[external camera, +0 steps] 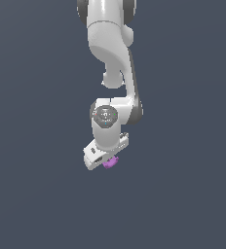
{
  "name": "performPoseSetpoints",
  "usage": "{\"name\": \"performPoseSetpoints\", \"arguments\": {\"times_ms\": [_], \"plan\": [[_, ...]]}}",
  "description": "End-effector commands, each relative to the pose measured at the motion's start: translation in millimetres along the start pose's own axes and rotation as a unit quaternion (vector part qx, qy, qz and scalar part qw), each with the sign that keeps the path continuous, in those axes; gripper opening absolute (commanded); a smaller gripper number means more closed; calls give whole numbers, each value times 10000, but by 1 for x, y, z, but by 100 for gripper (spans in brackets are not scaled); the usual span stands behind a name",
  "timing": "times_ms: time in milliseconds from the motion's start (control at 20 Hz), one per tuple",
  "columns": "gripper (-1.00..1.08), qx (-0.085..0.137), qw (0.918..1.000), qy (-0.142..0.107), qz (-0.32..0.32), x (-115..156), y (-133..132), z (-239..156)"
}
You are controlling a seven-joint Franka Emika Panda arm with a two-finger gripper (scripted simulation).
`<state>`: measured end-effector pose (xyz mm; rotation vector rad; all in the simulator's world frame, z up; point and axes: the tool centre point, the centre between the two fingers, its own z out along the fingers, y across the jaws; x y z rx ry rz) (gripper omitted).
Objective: Pick up the object and move it to a goal position.
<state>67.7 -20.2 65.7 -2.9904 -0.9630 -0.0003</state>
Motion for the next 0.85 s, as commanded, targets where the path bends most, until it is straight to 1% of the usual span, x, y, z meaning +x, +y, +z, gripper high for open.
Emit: {"name": "performPoseSetpoints", "arguments": {"times_ms": [0, 400, 800], "plan": [[-100, 0, 10000, -1, 2, 12, 3, -4], [-100, 0, 10000, -1, 2, 37, 10, -11], [-100, 0, 10000, -1, 2, 44, 13, -13]]}}
